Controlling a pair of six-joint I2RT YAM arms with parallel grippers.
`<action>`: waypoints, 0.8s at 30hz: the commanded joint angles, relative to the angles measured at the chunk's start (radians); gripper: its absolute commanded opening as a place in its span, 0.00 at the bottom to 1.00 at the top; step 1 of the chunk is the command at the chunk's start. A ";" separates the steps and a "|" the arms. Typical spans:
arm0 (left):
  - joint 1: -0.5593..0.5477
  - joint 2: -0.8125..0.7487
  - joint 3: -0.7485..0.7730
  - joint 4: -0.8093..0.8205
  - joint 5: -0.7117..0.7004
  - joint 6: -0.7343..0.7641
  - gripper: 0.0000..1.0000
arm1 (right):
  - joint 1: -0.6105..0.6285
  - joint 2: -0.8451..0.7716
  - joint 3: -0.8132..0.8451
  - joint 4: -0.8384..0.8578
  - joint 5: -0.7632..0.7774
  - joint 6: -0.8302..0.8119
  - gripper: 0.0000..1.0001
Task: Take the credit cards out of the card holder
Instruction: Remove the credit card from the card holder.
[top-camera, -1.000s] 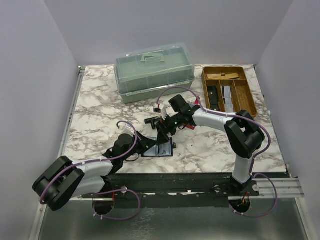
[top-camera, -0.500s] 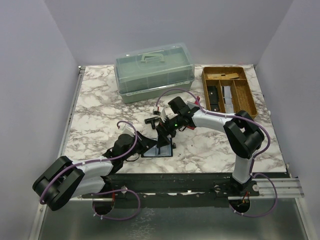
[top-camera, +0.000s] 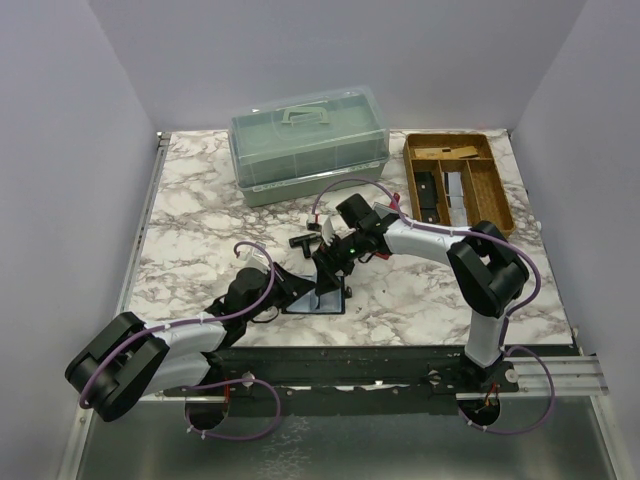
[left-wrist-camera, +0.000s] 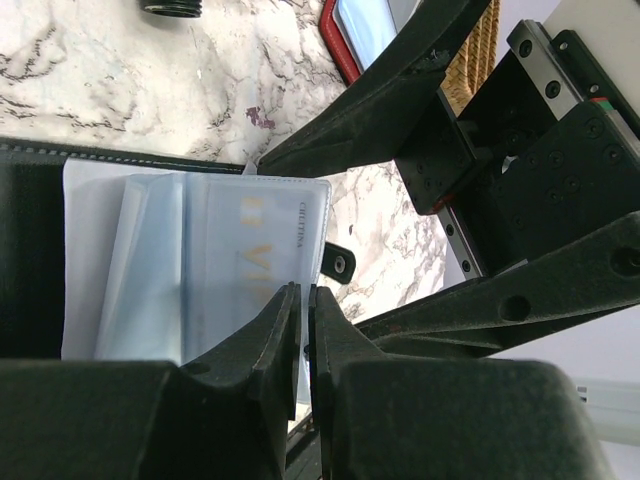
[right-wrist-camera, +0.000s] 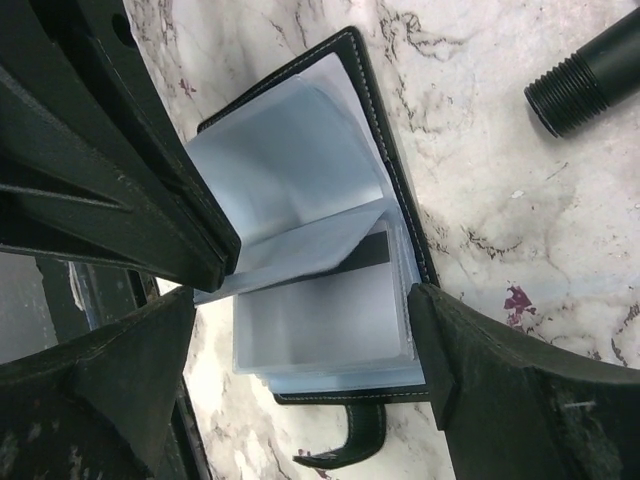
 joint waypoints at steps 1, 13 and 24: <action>0.002 -0.015 -0.017 0.014 0.001 0.008 0.16 | 0.008 0.024 0.010 -0.045 0.065 -0.031 0.90; 0.007 -0.012 -0.020 -0.007 0.006 0.020 0.16 | 0.008 0.033 0.029 -0.058 -0.004 -0.024 0.93; 0.008 -0.311 -0.046 -0.239 -0.007 0.153 0.38 | 0.008 0.083 0.087 -0.035 0.066 0.027 0.92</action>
